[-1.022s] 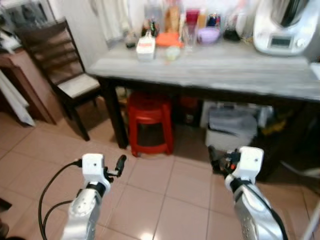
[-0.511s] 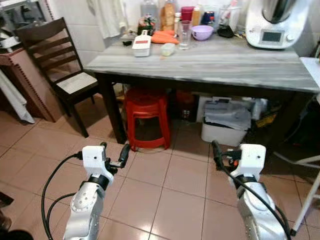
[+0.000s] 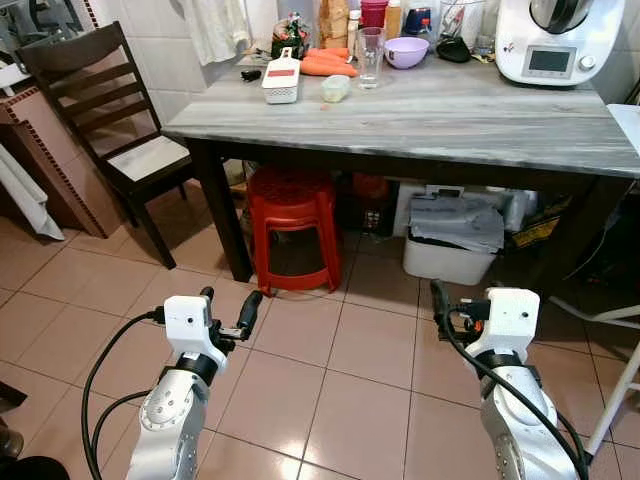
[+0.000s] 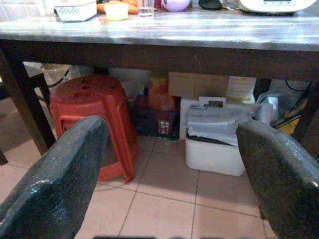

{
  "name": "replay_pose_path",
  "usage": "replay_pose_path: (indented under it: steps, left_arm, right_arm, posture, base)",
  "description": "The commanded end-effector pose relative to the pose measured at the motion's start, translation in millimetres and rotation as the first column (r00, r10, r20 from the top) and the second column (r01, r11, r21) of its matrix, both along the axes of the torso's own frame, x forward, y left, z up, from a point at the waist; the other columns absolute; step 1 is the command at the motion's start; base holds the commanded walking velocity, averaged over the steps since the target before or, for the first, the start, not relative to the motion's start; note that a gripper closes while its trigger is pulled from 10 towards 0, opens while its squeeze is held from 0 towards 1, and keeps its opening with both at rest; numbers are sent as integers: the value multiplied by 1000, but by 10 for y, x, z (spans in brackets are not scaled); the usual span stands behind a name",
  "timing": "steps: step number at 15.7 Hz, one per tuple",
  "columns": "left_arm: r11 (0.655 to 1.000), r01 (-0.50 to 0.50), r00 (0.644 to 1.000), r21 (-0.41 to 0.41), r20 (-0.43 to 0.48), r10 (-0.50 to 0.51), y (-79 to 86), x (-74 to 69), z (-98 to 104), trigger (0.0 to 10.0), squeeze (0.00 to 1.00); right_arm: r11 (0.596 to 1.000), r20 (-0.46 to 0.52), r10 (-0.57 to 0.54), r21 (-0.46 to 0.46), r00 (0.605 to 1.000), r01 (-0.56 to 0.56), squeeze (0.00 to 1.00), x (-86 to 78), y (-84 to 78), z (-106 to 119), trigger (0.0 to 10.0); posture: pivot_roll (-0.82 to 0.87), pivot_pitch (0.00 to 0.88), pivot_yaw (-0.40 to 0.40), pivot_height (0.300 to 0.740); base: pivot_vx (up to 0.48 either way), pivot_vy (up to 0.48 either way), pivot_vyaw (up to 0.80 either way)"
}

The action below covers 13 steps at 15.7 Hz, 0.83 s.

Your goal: Setting the table

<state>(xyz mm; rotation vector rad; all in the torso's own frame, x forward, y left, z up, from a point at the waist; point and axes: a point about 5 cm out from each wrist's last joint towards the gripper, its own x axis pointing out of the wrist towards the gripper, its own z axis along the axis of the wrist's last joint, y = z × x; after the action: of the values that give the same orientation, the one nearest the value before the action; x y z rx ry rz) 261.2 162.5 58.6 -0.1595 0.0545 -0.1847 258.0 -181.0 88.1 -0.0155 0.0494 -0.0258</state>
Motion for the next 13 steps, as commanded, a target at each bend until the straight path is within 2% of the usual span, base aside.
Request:
replay_pose_path:
  steps: [1,13]
  left_arm:
    - [1000,-4,1000,6,7,4,28,24,28,10000,0]
    - [1000,-4,1000,6,7,4,28,24,28,10000,0]
  right_arm:
    - [1000,11,4,-16,1000,-4,0,17,28,54,10000]
    - [1000,11,4,-16,1000,-4,0,17,28,54,10000]
  posture:
    - [-52,0,68,740]
    - [-52,0,68,740]
  base:
    - [0,0,0]
    - [0,0,0]
